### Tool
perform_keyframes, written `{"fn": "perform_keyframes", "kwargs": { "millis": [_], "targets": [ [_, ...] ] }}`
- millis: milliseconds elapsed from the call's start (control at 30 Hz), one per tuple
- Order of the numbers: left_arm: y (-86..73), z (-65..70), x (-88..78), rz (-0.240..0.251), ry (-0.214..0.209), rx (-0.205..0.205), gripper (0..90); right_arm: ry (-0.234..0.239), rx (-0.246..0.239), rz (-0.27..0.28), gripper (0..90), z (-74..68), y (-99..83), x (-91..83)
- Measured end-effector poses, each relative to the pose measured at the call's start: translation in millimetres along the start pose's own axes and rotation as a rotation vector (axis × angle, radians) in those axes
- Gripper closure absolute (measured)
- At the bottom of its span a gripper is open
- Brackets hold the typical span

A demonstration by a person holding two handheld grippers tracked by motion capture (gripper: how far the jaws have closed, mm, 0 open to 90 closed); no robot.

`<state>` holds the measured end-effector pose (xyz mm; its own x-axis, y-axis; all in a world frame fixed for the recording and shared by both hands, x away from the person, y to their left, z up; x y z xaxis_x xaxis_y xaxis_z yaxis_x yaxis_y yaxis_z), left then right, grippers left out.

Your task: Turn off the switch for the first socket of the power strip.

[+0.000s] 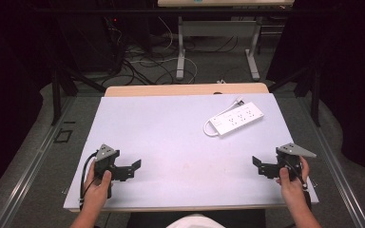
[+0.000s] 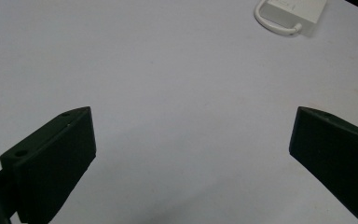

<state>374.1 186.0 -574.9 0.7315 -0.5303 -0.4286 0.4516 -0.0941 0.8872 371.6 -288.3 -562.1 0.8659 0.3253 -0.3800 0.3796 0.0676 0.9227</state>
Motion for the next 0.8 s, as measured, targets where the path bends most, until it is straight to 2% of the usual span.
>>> {"fn": "perform_keyframes", "kwargs": {
  "millis": [33, 67, 100, 267, 300, 367, 467, 567, 667, 767, 800],
  "targets": [
    [-0.2, 0.4, 0.4, -0.001, -0.003, -0.001, 0.2, -0.01, -0.018, -0.006, 0.0, 1.2, 0.0, -1.1],
    [-0.2, 0.4, 0.4, -0.001, -0.003, -0.001, 0.2, -0.01, -0.018, -0.006, 0.0, 1.2, 0.0, -1.1],
    [-0.6, 0.7, 1.0, -0.006, -0.005, 0.002, 0.3, -0.03, -0.01, 0.009, 0.0, 0.8, 1.3, 0.4],
    [-1.4, 1.6, 1.1, -0.015, -0.014, 0.002, 0.4, -0.072, -0.034, -0.01, 0.0, 2.0, -3.6, 8.7],
    [-1.8, 1.7, 0.8, -0.018, -0.009, 0.004, 0.4, -0.061, -0.032, -0.033, 0.0, 0.5, -4.9, 8.2],
    [-2.0, 2.0, 0.6, -0.02, -0.01, 0.004, 0.4, -0.063, -0.036, -0.035, 0.0, -0.1, -4.7, 8.6],
    [-3.0, 3.1, -0.4, -0.022, -0.014, 0.008, 0.4, -0.021, -0.014, -0.036, 0.0, -7.6, 0.6, 8.9],
    [-2.7, 3.9, -0.5, -0.013, -0.009, 0.005, 0.4, -0.003, -0.025, -0.039, 0.0, -12.0, 5.9, 9.0],
    [-3.2, 5.1, -1.3, -0.014, -0.008, 0.008, 0.5, 0.035, -0.028, -0.053, 0.3, -17.5, 10.1, 9.5],
    [-3.5, 5.4, -1.5, -0.014, -0.006, 0.01, 0.4, 0.038, -0.027, -0.072, 1.4, -20.0, 12.0, 10.6],
    [-4.2, 5.6, -2.2, -0.016, -0.005, 0.008, 0.4, 0.043, -0.04, -0.077, 1.8, -22.5, 14.8, 12.6]
  ]
}}
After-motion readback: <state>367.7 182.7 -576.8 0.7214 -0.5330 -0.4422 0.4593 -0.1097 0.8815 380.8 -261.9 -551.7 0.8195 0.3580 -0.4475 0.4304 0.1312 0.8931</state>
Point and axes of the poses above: each handheld gripper's, and its own axes: x roughly forward along the jaws, y roughly out of its top, z roughly to its right, the point moved 8 cm from there along x, roughly forward along the jaws, and after that the axes turned 7 degrees about z, right-handed, at the moved point
